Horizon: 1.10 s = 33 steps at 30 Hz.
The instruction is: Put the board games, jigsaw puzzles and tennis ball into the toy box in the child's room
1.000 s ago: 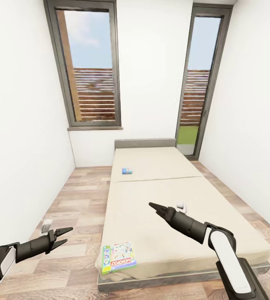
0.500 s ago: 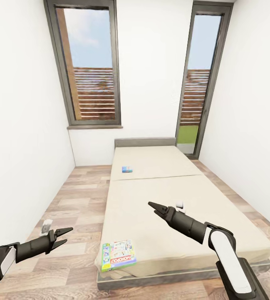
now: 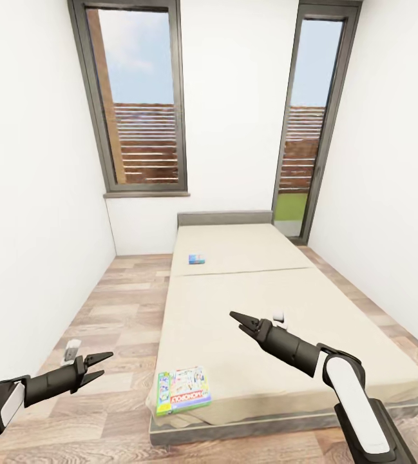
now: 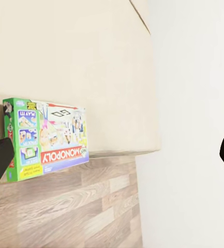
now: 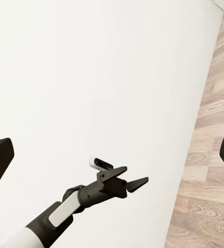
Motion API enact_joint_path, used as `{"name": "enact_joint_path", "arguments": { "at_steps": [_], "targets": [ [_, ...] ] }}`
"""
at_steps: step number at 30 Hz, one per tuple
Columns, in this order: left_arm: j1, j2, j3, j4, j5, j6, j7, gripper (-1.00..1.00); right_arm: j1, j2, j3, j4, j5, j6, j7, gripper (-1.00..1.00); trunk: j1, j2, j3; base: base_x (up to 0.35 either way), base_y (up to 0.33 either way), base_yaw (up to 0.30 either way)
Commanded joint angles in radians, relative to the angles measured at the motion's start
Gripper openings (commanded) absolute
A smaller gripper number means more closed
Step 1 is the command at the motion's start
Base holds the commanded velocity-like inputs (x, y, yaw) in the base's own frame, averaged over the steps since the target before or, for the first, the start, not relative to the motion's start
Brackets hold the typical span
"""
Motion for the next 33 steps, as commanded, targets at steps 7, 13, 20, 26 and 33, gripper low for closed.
{"name": "enact_joint_path", "arguments": {
  "at_steps": [7,13,20,26,33],
  "targets": [
    [0.000,-0.003,0.002,0.000,0.003,0.010,-0.004,1.00,-0.001,0.000,0.001,-0.001,0.006,-0.004,0.005,1.00,0.027,-0.050,-0.023,0.000,0.000,0.000],
    [0.000,-0.004,0.002,0.000,0.004,0.012,-0.006,1.00,-0.001,0.000,0.001,0.000,0.007,-0.006,0.004,1.00,0.050,-0.092,-0.042,0.000,0.000,0.000],
    [0.000,-0.003,0.002,0.000,0.005,0.014,-0.008,1.00,-0.001,0.000,0.001,0.000,0.009,-0.009,0.003,1.00,0.077,-0.141,-0.064,0.000,0.000,0.000],
    [0.000,-0.002,0.003,0.000,0.005,0.014,-0.007,1.00,-0.001,0.000,0.000,0.000,0.009,-0.010,0.003,1.00,0.100,-0.183,-0.083,0.000,0.000,0.000],
    [0.000,-0.003,0.003,0.000,0.005,0.014,-0.007,1.00,-0.001,0.000,0.001,0.001,0.009,-0.010,0.003,1.00,0.127,-0.232,-0.105,0.000,0.000,0.000]
  ]
}}
